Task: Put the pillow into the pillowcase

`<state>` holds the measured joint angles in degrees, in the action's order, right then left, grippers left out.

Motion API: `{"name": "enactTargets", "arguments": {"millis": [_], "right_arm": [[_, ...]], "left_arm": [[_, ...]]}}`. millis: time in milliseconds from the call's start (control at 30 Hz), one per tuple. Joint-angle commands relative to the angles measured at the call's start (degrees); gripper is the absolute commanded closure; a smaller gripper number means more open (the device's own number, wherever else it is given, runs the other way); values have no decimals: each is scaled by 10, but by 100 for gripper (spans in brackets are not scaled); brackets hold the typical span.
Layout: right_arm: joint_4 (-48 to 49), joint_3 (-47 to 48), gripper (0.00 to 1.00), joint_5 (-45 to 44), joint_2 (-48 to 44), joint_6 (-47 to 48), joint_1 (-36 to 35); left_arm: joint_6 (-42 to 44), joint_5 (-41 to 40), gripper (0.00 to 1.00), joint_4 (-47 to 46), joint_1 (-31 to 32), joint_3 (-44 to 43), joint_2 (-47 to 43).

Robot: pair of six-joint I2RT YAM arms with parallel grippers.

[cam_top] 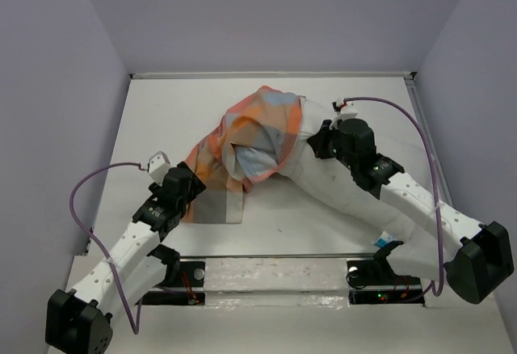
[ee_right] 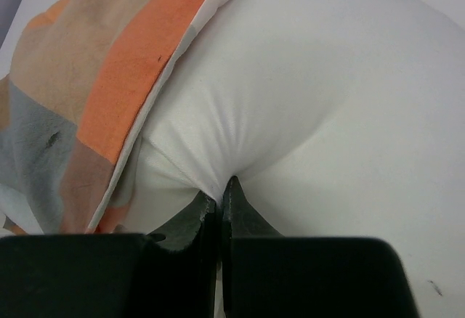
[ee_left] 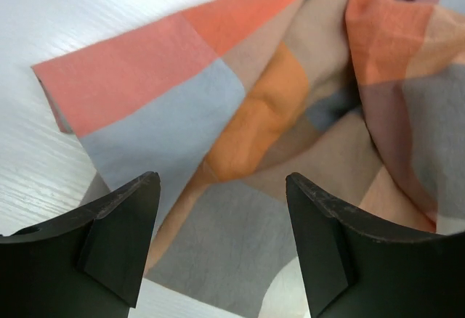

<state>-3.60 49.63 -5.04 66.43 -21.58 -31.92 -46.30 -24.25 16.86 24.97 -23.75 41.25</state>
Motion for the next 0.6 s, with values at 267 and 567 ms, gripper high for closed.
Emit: {"name": "enactTargets", "arguments": {"millis": [267, 567], "right_arm": [[62, 0, 100, 35, -48, 0, 3], [68, -5, 100, 72, -46, -5, 3]], "left_arm": [[25, 22, 52, -130, -98, 19, 174], [97, 40, 100, -220, -191, -74, 304]]}}
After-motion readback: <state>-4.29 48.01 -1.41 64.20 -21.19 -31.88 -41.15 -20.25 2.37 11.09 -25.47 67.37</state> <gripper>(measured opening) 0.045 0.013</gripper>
